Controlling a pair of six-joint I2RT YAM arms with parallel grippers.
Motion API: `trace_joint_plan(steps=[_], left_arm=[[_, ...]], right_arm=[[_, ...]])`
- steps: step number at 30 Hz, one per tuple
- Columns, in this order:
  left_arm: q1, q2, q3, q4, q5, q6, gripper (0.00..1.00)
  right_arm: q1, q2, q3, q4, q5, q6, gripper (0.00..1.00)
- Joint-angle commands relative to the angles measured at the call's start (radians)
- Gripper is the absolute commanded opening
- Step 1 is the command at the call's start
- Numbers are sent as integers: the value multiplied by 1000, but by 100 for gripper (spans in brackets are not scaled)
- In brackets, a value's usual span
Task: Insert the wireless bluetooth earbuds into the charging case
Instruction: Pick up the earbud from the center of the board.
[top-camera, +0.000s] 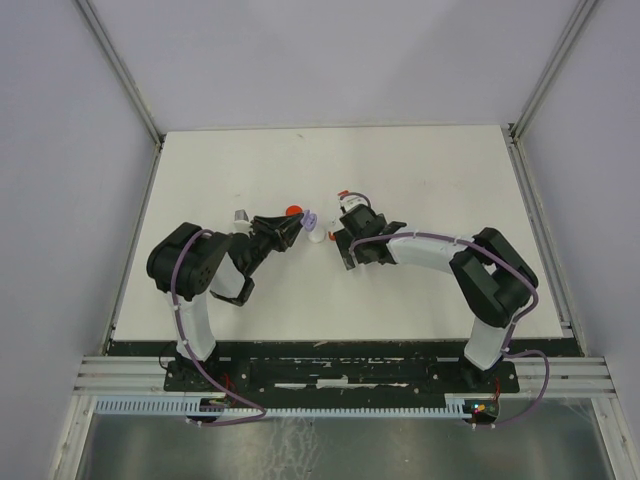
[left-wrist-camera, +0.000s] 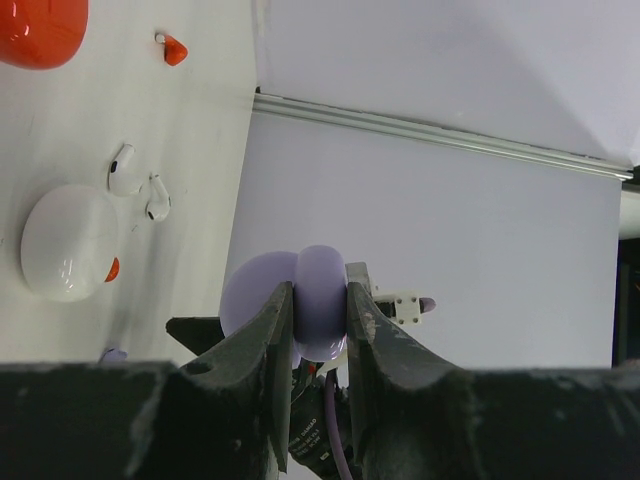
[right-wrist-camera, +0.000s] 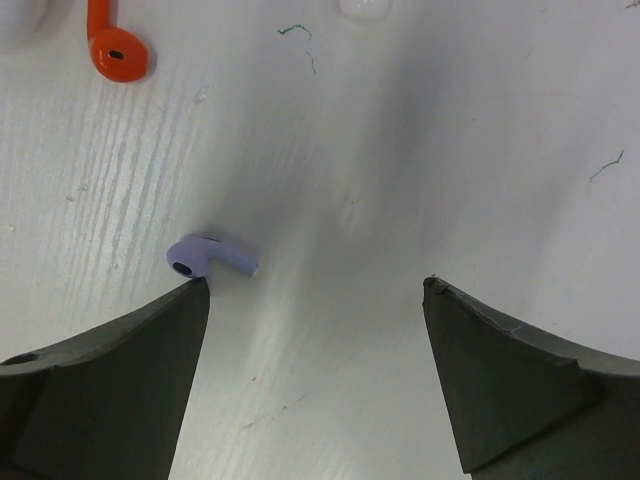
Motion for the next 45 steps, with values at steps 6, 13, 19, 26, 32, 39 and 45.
trace_joint_plan(steps=[6, 13, 19, 26, 32, 39, 45], left_arm=[[12, -31, 9, 206, 30, 16, 3], [20, -27, 7, 204, 34, 15, 3], [23, -28, 7, 205, 36, 15, 3], [26, -27, 5, 204, 37, 15, 3], [26, -28, 5, 205, 37, 15, 3], [26, -28, 3, 205, 37, 15, 3], [26, -30, 3, 205, 37, 15, 3]], right_arm=[[5, 46, 50, 9, 3, 7, 96], [5, 69, 73, 12, -17, 7, 94], [7, 85, 91, 15, -39, 13, 92], [8, 92, 99, 20, -61, 22, 86], [11, 109, 112, 19, -78, 28, 72], [16, 127, 129, 16, -95, 32, 61], [19, 132, 134, 13, -100, 33, 52]])
